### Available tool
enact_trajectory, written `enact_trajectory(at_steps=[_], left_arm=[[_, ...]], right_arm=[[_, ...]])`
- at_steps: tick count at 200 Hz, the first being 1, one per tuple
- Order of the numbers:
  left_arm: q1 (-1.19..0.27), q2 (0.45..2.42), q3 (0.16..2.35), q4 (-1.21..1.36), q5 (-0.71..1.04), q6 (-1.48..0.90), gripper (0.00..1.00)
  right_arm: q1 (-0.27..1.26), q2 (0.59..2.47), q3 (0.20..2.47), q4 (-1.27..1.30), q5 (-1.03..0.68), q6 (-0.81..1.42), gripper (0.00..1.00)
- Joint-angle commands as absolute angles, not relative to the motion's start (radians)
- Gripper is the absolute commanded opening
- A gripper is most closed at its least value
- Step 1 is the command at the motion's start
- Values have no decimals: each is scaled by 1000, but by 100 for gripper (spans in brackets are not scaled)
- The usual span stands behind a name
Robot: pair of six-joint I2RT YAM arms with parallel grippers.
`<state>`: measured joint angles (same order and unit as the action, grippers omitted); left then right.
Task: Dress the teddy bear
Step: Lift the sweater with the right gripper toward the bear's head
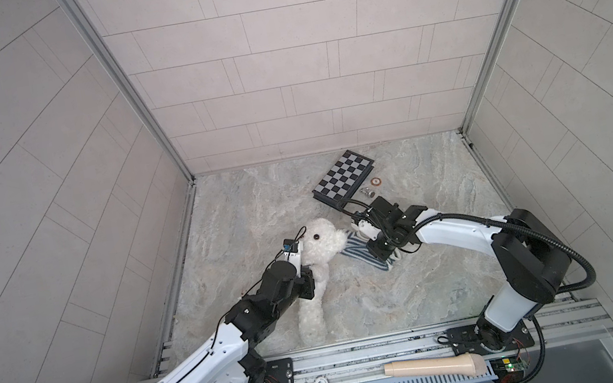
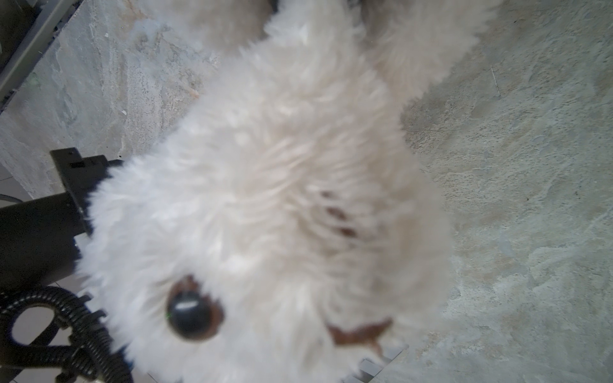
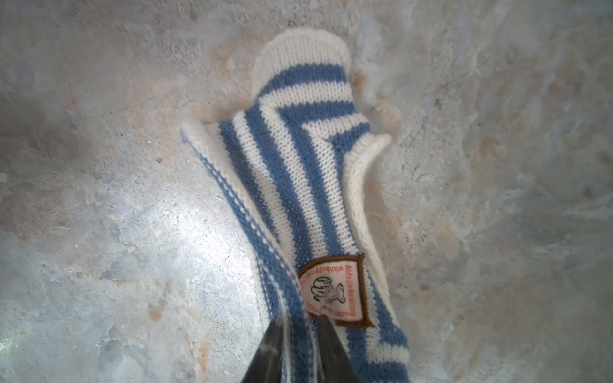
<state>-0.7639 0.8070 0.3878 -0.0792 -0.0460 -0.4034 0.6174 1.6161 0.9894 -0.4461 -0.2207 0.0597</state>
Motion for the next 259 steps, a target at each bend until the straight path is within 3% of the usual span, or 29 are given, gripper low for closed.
enact_trajectory(at_steps=[1, 23, 62, 107, 173, 259], left_arm=[[-761, 801, 383, -42, -55, -398, 0], [-761, 802, 383, -41, -56, -397, 0], [-760, 802, 390, -56, -54, -382, 0], [-771, 823, 418, -64, -5, -326, 0], [-954, 895, 424, -47, 53, -289, 0], [-1042, 1036, 462, -23, 34, -160, 0]], right_arm=[[625, 1624, 1001, -460, -207, 51, 22], [626, 1628, 1002, -463, -201, 46, 20], [626, 1606, 1006, -466, -201, 48, 0], [618, 1554, 1028, -471, -209, 56, 0], [604, 1517, 1014, -426, -259, 55, 0], [606, 1296, 887, -260, -375, -59, 0]])
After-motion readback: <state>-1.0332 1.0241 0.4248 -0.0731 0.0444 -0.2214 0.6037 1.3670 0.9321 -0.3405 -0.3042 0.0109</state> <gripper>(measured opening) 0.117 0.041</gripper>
